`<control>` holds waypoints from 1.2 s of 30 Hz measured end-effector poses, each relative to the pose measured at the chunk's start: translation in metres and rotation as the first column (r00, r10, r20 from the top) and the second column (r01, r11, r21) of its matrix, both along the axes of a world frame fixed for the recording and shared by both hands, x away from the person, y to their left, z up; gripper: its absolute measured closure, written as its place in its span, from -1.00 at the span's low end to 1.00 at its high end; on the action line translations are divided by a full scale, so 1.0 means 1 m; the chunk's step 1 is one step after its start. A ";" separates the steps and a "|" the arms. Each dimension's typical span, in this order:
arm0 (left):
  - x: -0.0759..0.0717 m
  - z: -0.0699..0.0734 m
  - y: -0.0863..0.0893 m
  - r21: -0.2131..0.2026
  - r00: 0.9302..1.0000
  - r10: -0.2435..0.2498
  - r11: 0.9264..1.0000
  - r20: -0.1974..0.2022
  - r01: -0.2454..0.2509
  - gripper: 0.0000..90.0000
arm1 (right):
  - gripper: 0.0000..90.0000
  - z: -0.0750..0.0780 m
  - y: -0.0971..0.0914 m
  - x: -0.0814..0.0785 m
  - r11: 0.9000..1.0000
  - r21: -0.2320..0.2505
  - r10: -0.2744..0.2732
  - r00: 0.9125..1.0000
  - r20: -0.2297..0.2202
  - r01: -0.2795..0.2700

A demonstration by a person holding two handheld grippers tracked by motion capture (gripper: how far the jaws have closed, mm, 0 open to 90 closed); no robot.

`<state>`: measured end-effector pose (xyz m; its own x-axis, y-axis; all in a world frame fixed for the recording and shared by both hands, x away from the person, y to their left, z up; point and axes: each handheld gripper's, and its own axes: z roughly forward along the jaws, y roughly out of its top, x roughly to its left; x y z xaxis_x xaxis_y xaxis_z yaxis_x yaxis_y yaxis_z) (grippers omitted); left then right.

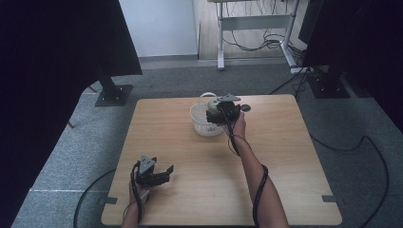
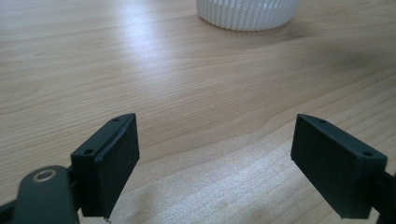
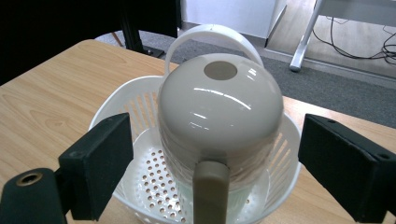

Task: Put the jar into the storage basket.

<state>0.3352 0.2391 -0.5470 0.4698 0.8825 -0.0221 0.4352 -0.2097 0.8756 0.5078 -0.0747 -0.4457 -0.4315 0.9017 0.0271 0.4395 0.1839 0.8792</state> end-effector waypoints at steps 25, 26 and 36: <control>0.000 0.000 -0.003 0.033 1.000 0.007 0.999 0.007 -0.007 -0.67 | -0.79 0.009 -0.060 -0.080 0.995 0.072 0.062 0.994 0.091 -0.068; 0.000 0.000 -0.003 0.033 1.000 0.007 0.999 0.006 -0.007 -0.67 | -0.79 0.008 -0.063 -0.084 0.995 0.075 0.064 0.993 0.096 -0.071; -0.001 0.000 -0.004 0.043 1.000 0.007 0.999 0.009 -0.008 -0.67 | -0.78 -0.014 -0.091 -0.126 0.994 0.079 0.068 0.992 0.109 -0.076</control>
<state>0.3344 0.2347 -0.5472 0.4632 0.8860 0.0198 0.4295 -0.2439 0.8695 0.3816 -0.1654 -0.4595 -0.4997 0.8647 0.0515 0.3314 0.1360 0.9336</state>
